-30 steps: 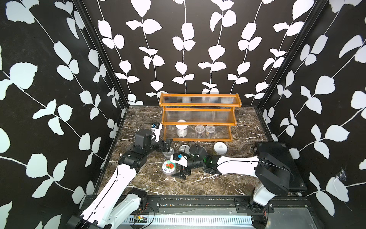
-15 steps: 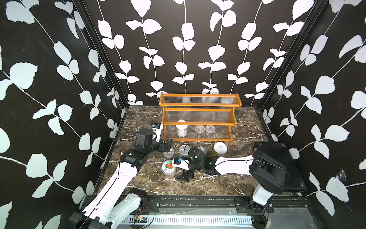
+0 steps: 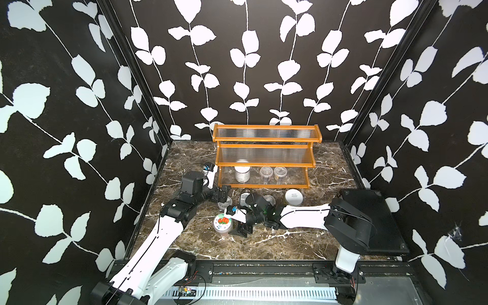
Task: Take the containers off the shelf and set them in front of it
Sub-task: Place the container at the center of the board.
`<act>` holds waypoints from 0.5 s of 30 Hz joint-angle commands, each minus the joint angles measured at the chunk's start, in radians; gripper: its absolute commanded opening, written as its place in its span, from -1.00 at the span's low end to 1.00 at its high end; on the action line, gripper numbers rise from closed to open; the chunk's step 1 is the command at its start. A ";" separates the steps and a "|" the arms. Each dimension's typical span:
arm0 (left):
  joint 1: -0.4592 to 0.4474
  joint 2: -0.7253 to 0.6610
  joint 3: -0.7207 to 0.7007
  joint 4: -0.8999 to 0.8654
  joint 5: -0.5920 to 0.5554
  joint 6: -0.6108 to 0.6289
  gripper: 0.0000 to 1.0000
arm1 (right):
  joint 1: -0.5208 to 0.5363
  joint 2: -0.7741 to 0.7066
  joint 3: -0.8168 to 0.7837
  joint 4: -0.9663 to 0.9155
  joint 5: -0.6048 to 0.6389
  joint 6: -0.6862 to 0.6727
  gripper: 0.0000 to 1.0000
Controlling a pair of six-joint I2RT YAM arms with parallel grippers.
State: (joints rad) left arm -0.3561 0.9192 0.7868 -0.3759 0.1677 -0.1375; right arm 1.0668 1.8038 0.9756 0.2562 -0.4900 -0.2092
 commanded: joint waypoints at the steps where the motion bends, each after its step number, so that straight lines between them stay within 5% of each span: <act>1: 0.010 0.002 0.016 0.012 0.010 0.009 0.97 | -0.002 0.008 0.033 0.018 -0.015 0.010 0.56; 15: 0.009 0.019 0.021 0.003 0.024 0.016 0.97 | -0.036 -0.095 -0.015 0.002 0.017 0.015 0.63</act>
State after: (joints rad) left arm -0.3515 0.9360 0.7864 -0.3687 0.1780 -0.1371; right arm 1.0557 1.7824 0.9768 0.2436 -0.4850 -0.2089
